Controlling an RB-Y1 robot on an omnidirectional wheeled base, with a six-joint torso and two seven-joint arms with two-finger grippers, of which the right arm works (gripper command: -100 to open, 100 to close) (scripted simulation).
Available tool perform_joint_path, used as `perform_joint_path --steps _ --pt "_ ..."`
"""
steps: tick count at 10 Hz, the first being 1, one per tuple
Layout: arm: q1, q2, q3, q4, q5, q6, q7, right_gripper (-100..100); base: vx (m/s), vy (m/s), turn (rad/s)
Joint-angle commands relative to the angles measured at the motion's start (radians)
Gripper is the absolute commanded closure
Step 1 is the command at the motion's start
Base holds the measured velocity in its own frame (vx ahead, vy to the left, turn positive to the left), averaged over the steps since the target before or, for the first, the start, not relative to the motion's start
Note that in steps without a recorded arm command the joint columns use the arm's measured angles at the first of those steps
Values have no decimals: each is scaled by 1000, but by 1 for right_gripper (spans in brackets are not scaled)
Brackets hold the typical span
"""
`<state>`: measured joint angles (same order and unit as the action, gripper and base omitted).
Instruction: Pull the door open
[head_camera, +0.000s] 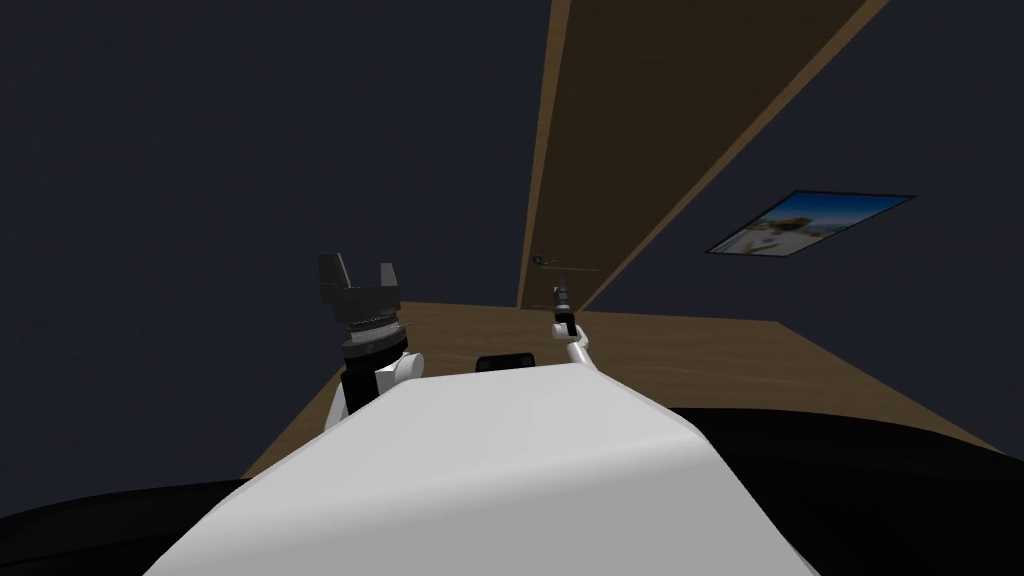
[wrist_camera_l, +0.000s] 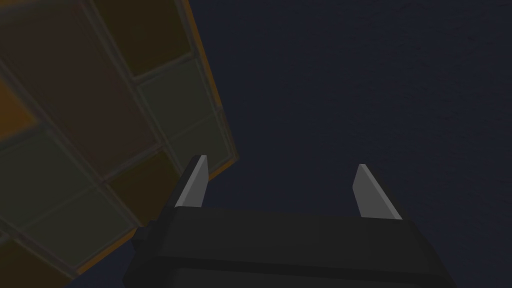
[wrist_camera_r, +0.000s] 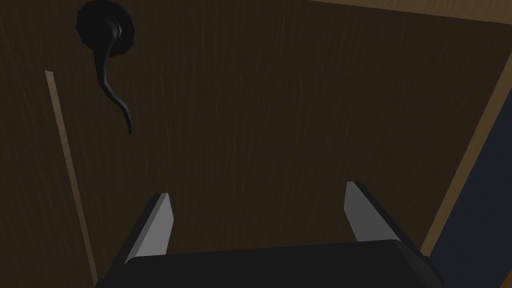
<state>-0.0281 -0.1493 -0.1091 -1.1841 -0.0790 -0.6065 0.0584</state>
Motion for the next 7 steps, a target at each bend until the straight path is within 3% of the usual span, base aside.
perform_joint_path --steps 1,7 --pt "-26 -3 -3 50 -1 -9 -2 -100 98 -15 20" --pt "-89 -15 -12 195 -5 -30 -11 -100 70 -6 13"
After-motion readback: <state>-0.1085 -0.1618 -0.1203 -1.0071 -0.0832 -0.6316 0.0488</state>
